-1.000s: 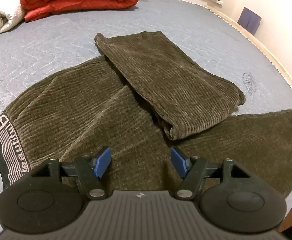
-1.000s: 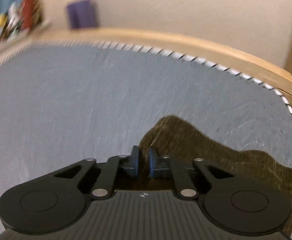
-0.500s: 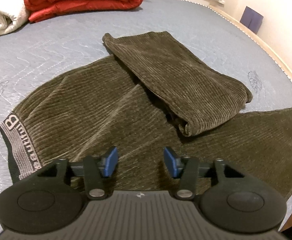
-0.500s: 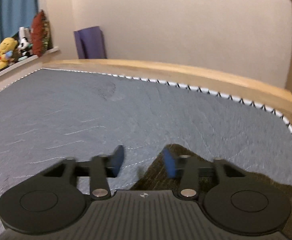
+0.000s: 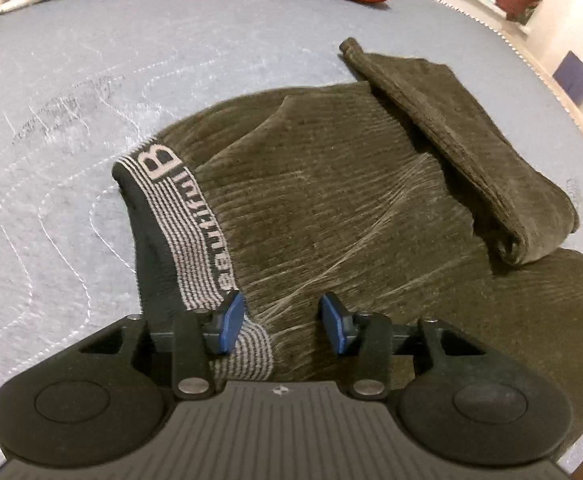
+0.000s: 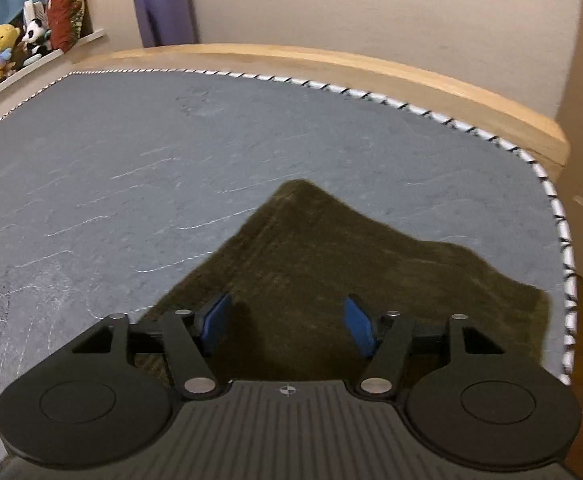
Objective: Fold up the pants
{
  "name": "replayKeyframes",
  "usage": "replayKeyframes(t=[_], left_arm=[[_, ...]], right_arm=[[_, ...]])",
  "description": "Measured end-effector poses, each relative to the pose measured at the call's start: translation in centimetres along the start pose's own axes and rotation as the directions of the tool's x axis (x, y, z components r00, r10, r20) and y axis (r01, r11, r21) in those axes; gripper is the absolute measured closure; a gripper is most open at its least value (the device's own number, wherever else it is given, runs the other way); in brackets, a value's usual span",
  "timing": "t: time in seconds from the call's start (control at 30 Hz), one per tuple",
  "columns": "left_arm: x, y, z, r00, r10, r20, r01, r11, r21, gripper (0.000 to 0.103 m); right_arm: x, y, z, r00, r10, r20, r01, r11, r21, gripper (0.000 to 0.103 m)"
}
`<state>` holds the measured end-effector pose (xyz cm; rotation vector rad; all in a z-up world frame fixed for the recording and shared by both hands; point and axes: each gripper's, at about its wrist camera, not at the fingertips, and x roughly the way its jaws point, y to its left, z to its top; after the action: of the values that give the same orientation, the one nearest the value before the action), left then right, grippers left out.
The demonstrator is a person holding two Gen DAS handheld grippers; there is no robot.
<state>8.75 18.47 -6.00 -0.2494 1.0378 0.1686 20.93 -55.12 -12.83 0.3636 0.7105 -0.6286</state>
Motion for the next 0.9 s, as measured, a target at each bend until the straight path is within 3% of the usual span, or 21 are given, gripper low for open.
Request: replayKeyframes(t=[0.1, 0.2, 0.27, 0.3, 0.33, 0.37, 0.47, 0.7, 0.73, 0.8, 0.87, 0.9], left_arm=[[-2.3, -0.8, -0.4, 0.998, 0.045, 0.054, -0.045, 0.999, 0.008, 0.053], [-3.8, -1.5, -0.9, 0.996, -0.016, 0.087, 0.013, 0.999, 0.035, 0.051], [-2.6, -1.3, -1.1, 0.998, 0.044, 0.055, -0.047, 0.998, 0.053, 0.051], [-1.7, -0.9, -1.2, 0.996, 0.087, 0.032, -0.089, 0.995, 0.053, 0.047], [-0.9, -0.2, -1.4, 0.994, 0.110, 0.014, -0.110, 0.993, 0.044, 0.031], [-0.6, 0.3, -1.3, 0.993, 0.121, -0.006, -0.121, 0.993, 0.016, 0.028], [-2.5, 0.1, -1.1, 0.994, 0.111, 0.002, -0.111, 0.992, -0.056, 0.034], [-10.5, -5.6, -0.7, 0.987, 0.015, 0.162, -0.010, 0.999, -0.031, 0.033], [-11.4, -6.4, -0.6, 0.983, 0.001, 0.184, 0.004, 1.000, -0.024, 0.032], [-12.9, -8.0, -0.6, 0.959, -0.055, 0.279, 0.055, 0.998, 0.010, 0.030], [-13.1, -9.0, -1.7, 0.909, -0.093, 0.405, 0.073, 0.995, 0.065, 0.026], [-12.5, -9.9, -1.4, 0.926, -0.030, 0.377, 0.006, 0.998, 0.063, 0.027]], right_arm=[[-2.4, -0.2, 0.1, 0.999, 0.033, 0.012, -0.033, 0.999, 0.015, 0.035], [-4.9, 0.5, 0.5, 0.996, 0.084, 0.037, -0.084, 0.996, -0.001, 0.032], [-6.7, 1.5, 0.8, 0.991, 0.124, 0.054, -0.122, 0.992, -0.032, 0.030], [-7.4, 2.0, 1.0, 0.988, 0.143, 0.057, -0.140, 0.989, -0.041, 0.028], [-8.2, 2.4, 1.1, 0.984, 0.167, 0.057, -0.165, 0.985, -0.045, 0.027], [-9.2, 2.9, 1.2, 0.979, 0.197, 0.056, -0.195, 0.980, -0.046, 0.027], [-12.0, 3.8, 1.4, 0.963, 0.263, 0.065, -0.262, 0.965, -0.033, 0.027], [-17.5, 6.0, 2.1, 0.916, 0.386, 0.108, -0.385, 0.922, -0.030, 0.027], [-18.3, 6.3, 2.2, 0.908, 0.404, 0.112, -0.404, 0.914, -0.028, 0.027], [-19.7, 6.9, 2.2, 0.893, 0.432, 0.122, -0.433, 0.901, -0.018, 0.027], [-21.1, 7.4, 2.1, 0.879, 0.456, 0.136, -0.461, 0.888, 0.002, 0.027], [-21.7, 7.7, 2.0, 0.872, 0.468, 0.142, -0.474, 0.880, 0.007, 0.027]])
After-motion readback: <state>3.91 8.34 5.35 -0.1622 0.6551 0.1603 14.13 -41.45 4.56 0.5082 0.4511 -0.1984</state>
